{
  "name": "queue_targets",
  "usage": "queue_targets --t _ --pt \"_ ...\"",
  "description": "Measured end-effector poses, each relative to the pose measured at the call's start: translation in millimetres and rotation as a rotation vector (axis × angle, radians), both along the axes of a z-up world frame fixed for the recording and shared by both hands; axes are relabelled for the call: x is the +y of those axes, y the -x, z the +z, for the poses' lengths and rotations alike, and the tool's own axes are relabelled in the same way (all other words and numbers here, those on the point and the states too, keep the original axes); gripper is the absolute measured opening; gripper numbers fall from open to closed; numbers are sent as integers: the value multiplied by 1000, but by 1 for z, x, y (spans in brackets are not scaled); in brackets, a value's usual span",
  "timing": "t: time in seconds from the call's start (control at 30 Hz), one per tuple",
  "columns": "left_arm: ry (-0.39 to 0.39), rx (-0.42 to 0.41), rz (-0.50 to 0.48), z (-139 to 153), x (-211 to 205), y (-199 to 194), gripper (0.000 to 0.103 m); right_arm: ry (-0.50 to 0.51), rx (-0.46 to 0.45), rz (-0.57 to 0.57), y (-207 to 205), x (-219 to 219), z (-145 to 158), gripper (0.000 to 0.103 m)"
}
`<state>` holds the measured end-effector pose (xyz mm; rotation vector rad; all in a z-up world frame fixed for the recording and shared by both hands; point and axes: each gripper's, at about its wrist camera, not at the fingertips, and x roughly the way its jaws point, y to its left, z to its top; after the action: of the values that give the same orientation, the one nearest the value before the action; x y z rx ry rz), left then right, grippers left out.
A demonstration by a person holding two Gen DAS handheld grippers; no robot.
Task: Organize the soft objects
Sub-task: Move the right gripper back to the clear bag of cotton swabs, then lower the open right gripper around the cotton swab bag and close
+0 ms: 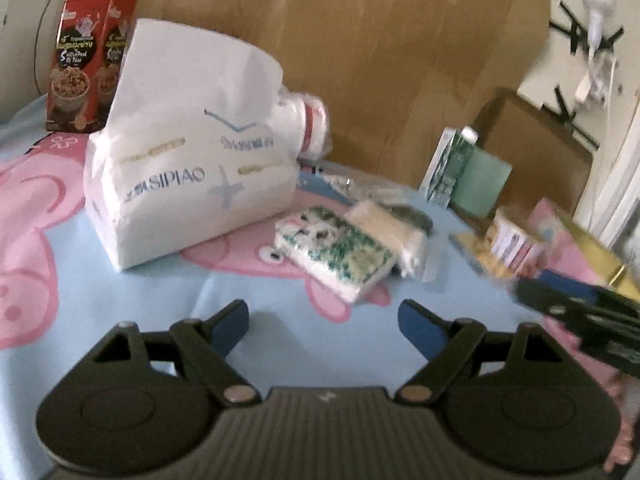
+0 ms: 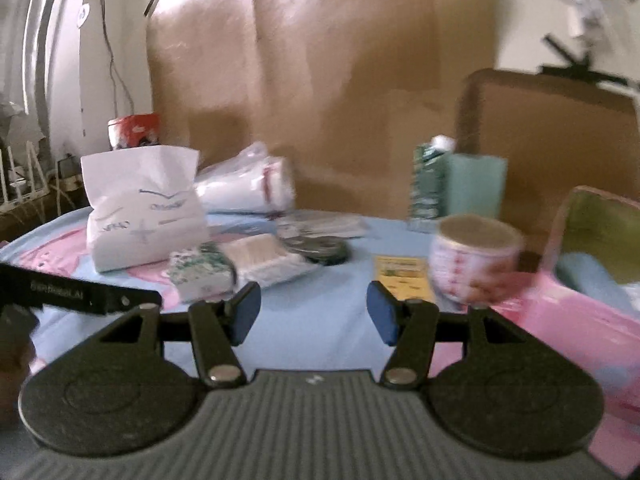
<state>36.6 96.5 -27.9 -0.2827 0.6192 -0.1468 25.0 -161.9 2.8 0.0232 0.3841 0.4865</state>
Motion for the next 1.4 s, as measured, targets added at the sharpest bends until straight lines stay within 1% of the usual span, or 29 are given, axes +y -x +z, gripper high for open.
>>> queue_targets --t 0.1,0.2,0.3,0.4,0.43,0.53,0.57,0.6,0.67,0.7,0.8,0.9,1.03,1.07,1.17,1.23,1.3,1.33,1.4 --pt "11 -13 -14 0 0 -1 86 -19 55 -5 -24 16 2 61" --pt "9 -47 -14 1 -3 3 86 -69 119 -33 -51 26 3 61" --pt "-4 -67 -25 2 -7 6 86 -62 143 -13 -77 42 9 61" --pt "-9 -85 -32 3 -8 11 87 -17 181 54 -100 67 15 61" --pt "-8 -89 -32 4 -8 14 87 13 197 72 -107 77 15 61" --pt "7 -96 -28 4 -5 16 89 157 215 73 -121 105 8 60" --pt "13 -95 -26 4 -4 16 89 183 208 73 -121 108 4 60" --pt "18 -94 -25 4 -4 17 89 186 199 73 -121 108 3 60" --pt "28 -91 -27 3 -2 16 89 191 193 68 -114 104 3 59" --pt "32 -90 -29 3 -2 16 89 188 195 70 -111 99 3 56" --pt "38 -87 -33 3 -1 16 89 149 223 71 -101 77 -1 56" --pt "41 -90 -30 3 -1 17 92 76 274 59 -92 49 -5 57" --pt "50 -80 -28 2 1 15 92 -28 332 55 -66 11 -13 57" --pt "54 -76 -28 1 2 15 92 -48 334 60 -57 3 -14 57" --pt "67 -59 -28 1 4 13 93 -65 324 86 -23 -10 -17 57" --pt "73 -51 -25 0 5 11 94 -85 307 134 -1 -16 -19 57" --pt "76 -42 -22 -1 6 10 94 -125 282 180 17 -25 -22 58" --pt "76 -37 -20 -1 6 10 94 -149 257 183 26 -30 -22 60" --pt "73 -28 -18 -1 6 9 94 -191 204 158 39 -41 -21 75"
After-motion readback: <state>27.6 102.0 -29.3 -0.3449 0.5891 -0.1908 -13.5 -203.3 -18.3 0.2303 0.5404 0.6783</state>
